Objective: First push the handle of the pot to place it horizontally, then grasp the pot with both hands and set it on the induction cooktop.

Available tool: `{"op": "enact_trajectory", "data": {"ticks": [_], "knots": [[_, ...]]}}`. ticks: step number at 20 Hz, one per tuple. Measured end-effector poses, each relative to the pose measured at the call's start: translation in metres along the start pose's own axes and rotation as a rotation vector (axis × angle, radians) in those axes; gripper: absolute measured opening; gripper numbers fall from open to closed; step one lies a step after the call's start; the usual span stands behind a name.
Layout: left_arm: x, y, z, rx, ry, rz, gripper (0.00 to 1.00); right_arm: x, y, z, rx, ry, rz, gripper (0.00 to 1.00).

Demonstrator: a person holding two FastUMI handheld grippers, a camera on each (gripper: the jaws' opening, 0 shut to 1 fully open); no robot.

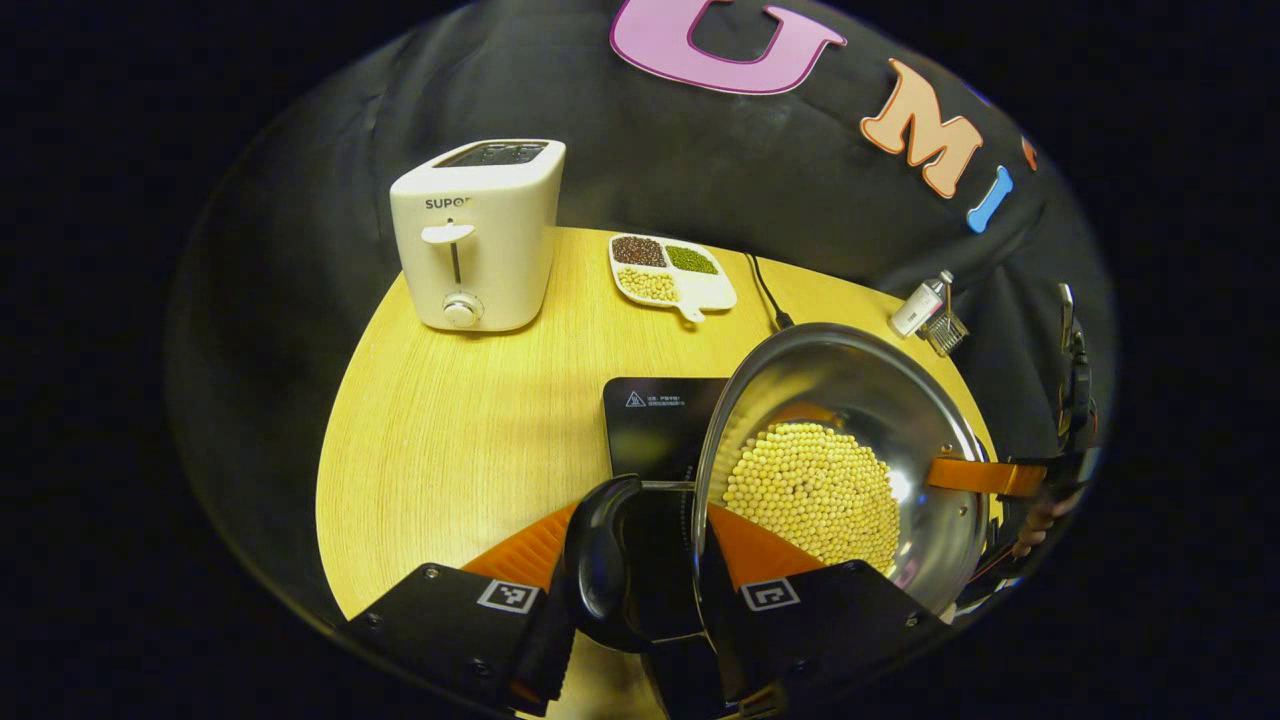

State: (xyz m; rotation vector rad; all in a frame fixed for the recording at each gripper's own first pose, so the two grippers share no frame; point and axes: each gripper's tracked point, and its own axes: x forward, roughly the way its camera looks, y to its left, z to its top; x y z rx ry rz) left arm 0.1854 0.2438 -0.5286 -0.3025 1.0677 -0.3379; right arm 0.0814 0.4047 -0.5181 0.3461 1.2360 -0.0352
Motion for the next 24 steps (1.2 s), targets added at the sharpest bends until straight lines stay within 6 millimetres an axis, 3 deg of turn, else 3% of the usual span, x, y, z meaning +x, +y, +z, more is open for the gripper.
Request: {"op": "enact_trajectory", "data": {"ticks": [3, 4, 6, 7, 8, 9, 10, 12, 13, 14, 17, 18, 20, 21, 23, 24], "knots": [[-0.001, 0.000, -0.005, 0.010, 0.014, 0.013, 0.62, 0.000, 0.001, 0.000, 0.017, 0.022, 0.017, 0.48], [-0.002, 0.000, -0.005, 0.023, 0.013, 0.015, 0.65, 0.000, 0.001, 0.001, 0.020, 0.025, 0.016, 0.56], [-0.005, 0.001, -0.001, 0.069, -0.010, 0.029, 0.67, 0.001, 0.002, -0.001, 0.030, 0.029, 0.016, 0.58], [-0.008, 0.003, 0.002, 0.093, -0.026, 0.045, 0.68, 0.001, 0.003, -0.001, 0.039, 0.028, 0.014, 0.53], [-0.008, 0.003, 0.007, 0.105, -0.044, 0.052, 0.70, 0.001, 0.004, -0.002, 0.051, 0.040, 0.022, 0.66], [-0.010, 0.000, 0.012, 0.111, -0.067, 0.051, 0.80, -0.003, 0.004, 0.002, 0.077, 0.038, 0.021, 0.55], [-0.012, -0.004, 0.014, 0.113, -0.078, 0.049, 0.80, -0.005, 0.009, 0.008, 0.114, 0.029, 0.046, 0.57], [-0.018, -0.005, 0.015, 0.110, -0.084, 0.069, 0.82, -0.010, 0.008, 0.024, 0.168, 0.001, 0.055, 0.80], [-0.021, -0.005, 0.016, 0.106, -0.097, 0.080, 0.87, -0.015, 0.009, 0.030, 0.187, -0.018, 0.071, 0.82], [-0.026, -0.005, 0.023, 0.102, -0.133, 0.086, 0.83, -0.021, 0.010, 0.036, 0.201, -0.034, 0.088, 0.73], [-0.041, -0.010, 0.037, 0.120, -0.212, 0.117, 0.83, -0.036, 0.001, 0.047, 0.210, -0.079, 0.095, 0.84], [-0.046, -0.012, 0.041, 0.132, -0.231, 0.132, 0.84, -0.041, -0.003, 0.047, 0.200, -0.083, 0.091, 0.93], [-0.059, -0.019, 0.054, 0.154, -0.284, 0.150, 0.86, -0.050, -0.011, 0.041, 0.172, -0.079, 0.088, 0.94], [-0.066, -0.025, 0.055, 0.166, -0.295, 0.161, 0.86, -0.056, -0.014, 0.041, 0.156, -0.087, 0.092, 0.86], [-0.081, -0.039, 0.060, 0.200, -0.322, 0.188, 0.87, -0.069, -0.021, 0.045, 0.132, -0.125, 0.106, 0.87], [-0.091, -0.047, 0.066, 0.210, -0.350, 0.201, 0.87, -0.077, -0.023, 0.048, 0.124, -0.143, 0.122, 0.94]]}}
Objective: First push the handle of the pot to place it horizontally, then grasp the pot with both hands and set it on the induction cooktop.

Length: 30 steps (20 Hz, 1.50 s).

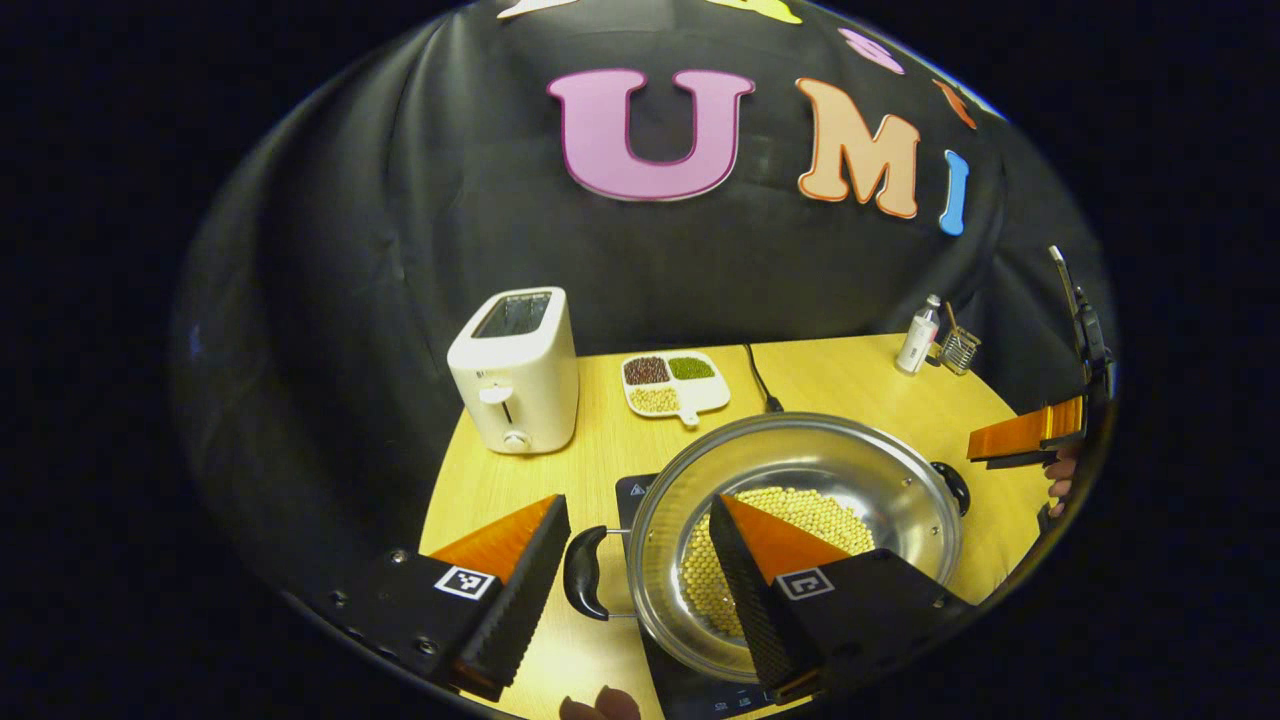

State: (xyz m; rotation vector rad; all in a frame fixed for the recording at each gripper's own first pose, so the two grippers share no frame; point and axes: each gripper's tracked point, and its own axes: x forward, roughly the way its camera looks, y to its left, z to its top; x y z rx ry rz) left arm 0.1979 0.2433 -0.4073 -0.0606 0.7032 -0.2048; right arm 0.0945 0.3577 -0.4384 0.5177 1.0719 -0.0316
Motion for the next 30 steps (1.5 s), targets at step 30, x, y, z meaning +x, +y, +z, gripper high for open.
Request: {"op": "enact_trajectory", "data": {"ticks": [30], "knots": [[-0.299, -0.310, 0.176, -0.061, -0.579, 0.078, 0.91, -0.365, -0.125, 0.195, -0.399, -0.781, 0.249, 0.85]]}}
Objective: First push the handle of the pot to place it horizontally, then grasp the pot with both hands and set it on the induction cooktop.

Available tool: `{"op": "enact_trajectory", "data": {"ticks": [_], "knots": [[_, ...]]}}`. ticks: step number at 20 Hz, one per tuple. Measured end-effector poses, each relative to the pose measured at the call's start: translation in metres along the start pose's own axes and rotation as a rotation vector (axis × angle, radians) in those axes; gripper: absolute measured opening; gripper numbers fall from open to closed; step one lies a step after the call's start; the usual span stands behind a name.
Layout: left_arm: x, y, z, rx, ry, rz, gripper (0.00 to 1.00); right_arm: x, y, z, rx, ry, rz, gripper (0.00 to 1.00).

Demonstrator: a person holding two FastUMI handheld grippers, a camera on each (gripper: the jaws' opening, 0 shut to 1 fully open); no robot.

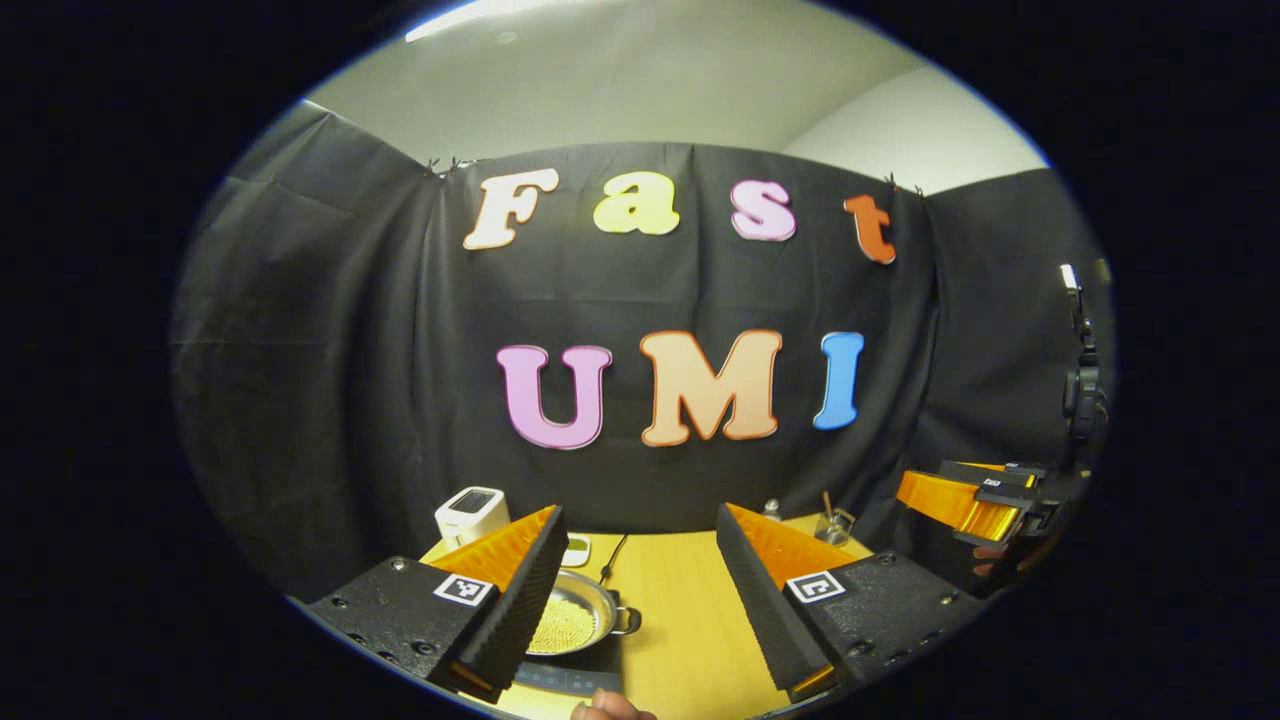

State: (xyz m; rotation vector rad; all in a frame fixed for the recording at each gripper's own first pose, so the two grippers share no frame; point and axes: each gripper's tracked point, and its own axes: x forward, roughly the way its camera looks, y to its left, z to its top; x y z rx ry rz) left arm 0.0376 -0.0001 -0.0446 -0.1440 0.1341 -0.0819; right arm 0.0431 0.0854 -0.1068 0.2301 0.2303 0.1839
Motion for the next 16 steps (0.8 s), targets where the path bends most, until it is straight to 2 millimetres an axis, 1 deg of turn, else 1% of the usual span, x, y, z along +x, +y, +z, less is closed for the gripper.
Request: {"op": "enact_trajectory", "data": {"ticks": [1, 2, 3, 4, 5, 6, 7, 8, 9, 10, 11, 12, 13, 14, 15, 16], "knots": [[-0.006, 0.002, 0.003, -0.012, -0.009, -0.003, 0.90, -0.007, 0.001, 0.008, -0.025, -0.016, -0.010, 0.85], [-0.015, 0.005, 0.004, -0.019, -0.012, -0.001, 0.91, -0.016, 0.009, 0.016, -0.047, -0.029, -0.004, 0.85], [-0.022, 0.010, 0.005, -0.019, -0.015, 0.003, 0.90, -0.024, 0.020, 0.024, -0.057, -0.044, 0.013, 0.86], [-0.030, 0.018, 0.005, -0.017, -0.020, 0.018, 0.90, -0.031, 0.026, 0.028, -0.067, -0.055, 0.014, 0.86], [-0.037, 0.023, 0.003, -0.012, -0.019, 0.022, 0.90, -0.036, 0.029, 0.029, -0.075, -0.055, 0.007, 0.86], [-0.044, 0.027, 0.002, -0.003, -0.015, 0.022, 0.90, -0.044, 0.035, 0.024, -0.078, -0.045, 0.007, 0.86], [-0.051, 0.030, -0.001, 0.007, -0.014, 0.024, 0.93, -0.052, 0.042, 0.021, -0.071, -0.036, 0.015, 0.86], [-0.055, 0.033, 0.000, 0.021, -0.017, 0.024, 0.90, -0.060, 0.048, 0.023, -0.062, -0.039, 0.019, 0.86], [-0.059, 0.037, 0.001, 0.030, -0.021, 0.029, 0.94, -0.069, 0.052, 0.024, -0.065, -0.044, 0.014, 0.86], [-0.063, 0.037, 0.002, 0.032, -0.029, 0.026, 0.90, -0.077, 0.051, 0.024, -0.077, -0.053, 0.001, 0.86], [-0.065, 0.034, 0.002, 0.029, -0.035, 0.018, 0.94, -0.084, 0.049, 0.026, -0.090, -0.061, -0.018, 0.86], [-0.069, 0.031, 0.001, 0.023, -0.039, 0.004, 0.90, -0.092, 0.048, 0.029, -0.094, -0.070, -0.031, 0.86], [-0.073, 0.028, 0.001, 0.015, -0.047, -0.006, 0.90, -0.098, 0.049, 0.033, -0.090, -0.085, -0.041, 0.86], [-0.077, 0.027, 0.002, 0.010, -0.053, -0.009, 0.94, -0.103, 0.048, 0.037, -0.087, -0.095, -0.051, 0.86], [-0.083, 0.029, 0.001, 0.012, -0.048, -0.002, 0.90, -0.106, 0.051, 0.038, -0.083, -0.095, -0.048, 0.86], [-0.088, 0.030, 0.002, 0.021, -0.051, 0.001, 0.90, -0.108, 0.055, 0.037, -0.082, -0.095, -0.043, 0.86]]}}
